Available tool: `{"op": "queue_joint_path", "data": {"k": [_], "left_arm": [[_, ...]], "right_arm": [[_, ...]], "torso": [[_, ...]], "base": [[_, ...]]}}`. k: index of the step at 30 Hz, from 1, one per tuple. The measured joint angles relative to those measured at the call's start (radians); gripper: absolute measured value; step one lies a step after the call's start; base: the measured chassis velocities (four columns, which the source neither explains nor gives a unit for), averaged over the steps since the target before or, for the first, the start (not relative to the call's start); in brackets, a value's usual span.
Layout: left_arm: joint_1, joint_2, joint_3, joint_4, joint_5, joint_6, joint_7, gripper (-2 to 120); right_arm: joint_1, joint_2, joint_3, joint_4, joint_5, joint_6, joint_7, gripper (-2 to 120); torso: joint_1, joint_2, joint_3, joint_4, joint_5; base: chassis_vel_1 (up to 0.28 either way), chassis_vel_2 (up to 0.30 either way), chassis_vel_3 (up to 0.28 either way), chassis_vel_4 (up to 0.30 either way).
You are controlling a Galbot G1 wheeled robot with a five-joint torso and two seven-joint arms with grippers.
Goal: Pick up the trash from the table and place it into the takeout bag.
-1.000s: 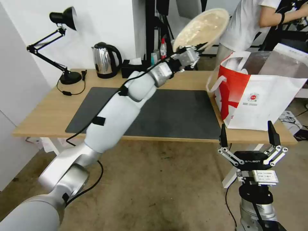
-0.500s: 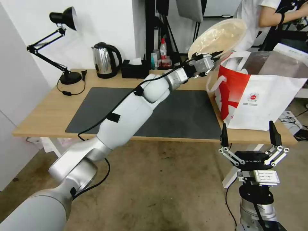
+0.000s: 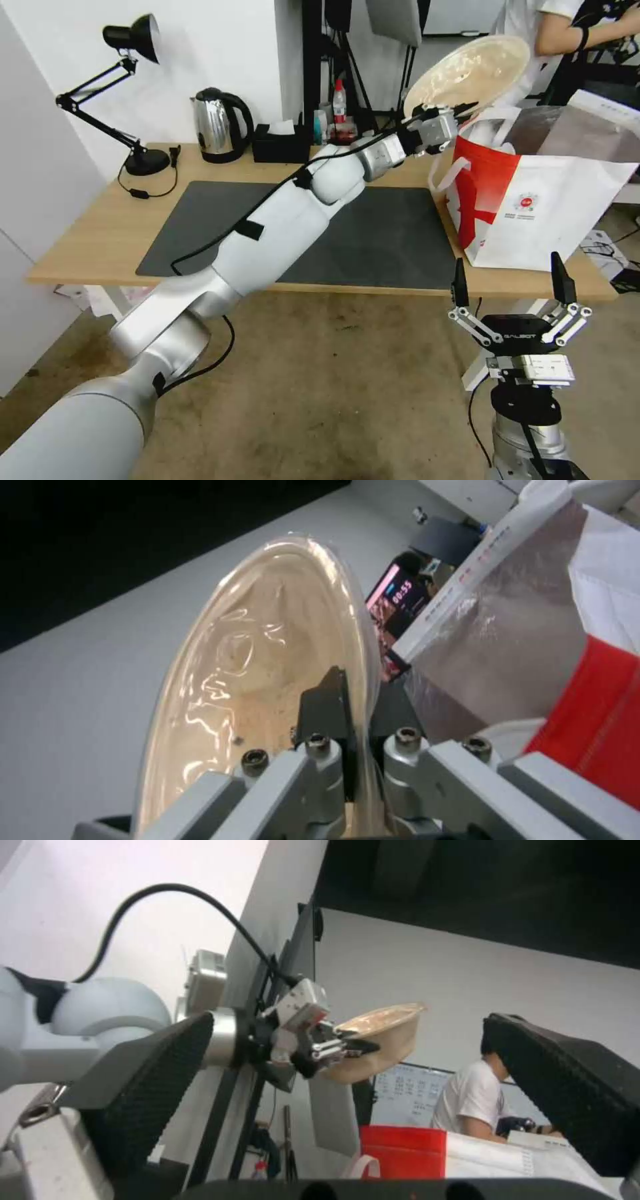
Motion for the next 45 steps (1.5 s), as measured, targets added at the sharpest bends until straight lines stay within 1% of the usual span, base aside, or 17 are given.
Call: {"op": "queue_joint_path", "data": {"k": [3, 5, 7, 9, 10, 12, 14, 17, 18, 21, 25, 45], "left_arm": [[-0.007, -0.017, 0.005, 0.022, 0.003, -0.019, 0.000, 0], [-0.014, -0.037, 0.014, 0.051, 0.007, -0.045, 0.000, 0], [-0.015, -0.042, 0.016, 0.058, 0.008, -0.052, 0.000, 0], [-0.025, -0.072, 0.029, 0.108, 0.027, -0.100, 0.001, 0], [-0.025, -0.072, 0.029, 0.108, 0.027, -0.100, 0.001, 0], [-0.041, -0.081, 0.047, 0.137, 0.035, -0.130, 0.001, 0], [-0.047, -0.082, 0.056, 0.144, 0.035, -0.138, 0.000, 0], [-0.057, -0.082, 0.079, 0.170, 0.027, -0.175, -0.003, 0], [-0.057, -0.082, 0.079, 0.170, 0.027, -0.175, -0.003, 0], [-0.058, -0.082, 0.091, 0.186, 0.027, -0.221, -0.005, 0], [-0.061, -0.081, 0.099, 0.197, 0.027, -0.236, -0.004, 0], [-0.076, -0.081, 0.142, 0.202, 0.003, -0.245, -0.006, 0]], "right_arm": [[-0.004, 0.002, 0.000, 0.001, 0.001, 0.000, 0.000, 100], [-0.010, 0.004, 0.000, 0.004, 0.003, 0.001, 0.000, 100], [-0.010, 0.005, 0.000, 0.005, 0.003, 0.001, 0.000, 100], [-0.015, 0.010, 0.000, 0.010, 0.007, 0.003, 0.000, 100], [-0.015, 0.010, 0.000, 0.010, 0.007, 0.003, 0.000, 100], [-0.016, 0.012, 0.000, 0.012, 0.011, 0.004, -0.001, 100], [-0.016, 0.013, 0.000, 0.012, 0.013, 0.004, -0.002, 100], [-0.013, 0.015, 0.000, 0.015, 0.019, 0.004, -0.012, 100], [-0.013, 0.015, 0.000, 0.015, 0.019, 0.004, -0.012, 100], [-0.011, 0.016, -0.001, 0.016, 0.021, 0.004, -0.016, 100], [-0.012, 0.016, -0.002, 0.017, 0.022, 0.004, -0.016, 100], [-0.010, 0.012, 0.000, 0.025, 0.031, 0.005, -0.016, 100]], "torso": [[0.000, 0.000, 0.000, -0.0001, 0.0000], [0.000, 0.000, 0.000, -0.0003, 0.0000], [0.000, 0.000, 0.000, -0.0002, 0.0000], [0.000, 0.000, 0.000, -0.0003, -0.0001], [0.000, 0.000, 0.000, -0.0003, -0.0001], [0.000, 0.000, 0.000, -0.0001, 0.0000], [0.000, 0.000, 0.000, -0.0001, 0.0000], [0.000, 0.000, 0.000, 0.0000, -0.0001], [0.000, 0.000, 0.000, 0.0000, -0.0001], [0.000, 0.000, 0.000, 0.0000, -0.0001], [0.000, 0.000, 0.000, 0.0000, -0.0001], [0.000, 0.000, 0.000, 0.0000, -0.0001]], "base": [[0.000, 0.000, 0.000, 0.000], [0.000, 0.000, 0.000, 0.000], [0.000, 0.000, 0.000, 0.000], [0.000, 0.000, 0.000, 0.000], [0.000, 0.000, 0.000, 0.000], [0.000, 0.000, 0.000, 0.000], [0.000, 0.000, 0.000, 0.000], [0.000, 0.000, 0.000, 0.000], [0.000, 0.000, 0.000, 0.000], [0.000, 0.000, 0.000, 0.000], [0.000, 0.000, 0.000, 0.000], [0.000, 0.000, 0.000, 0.000]]}}
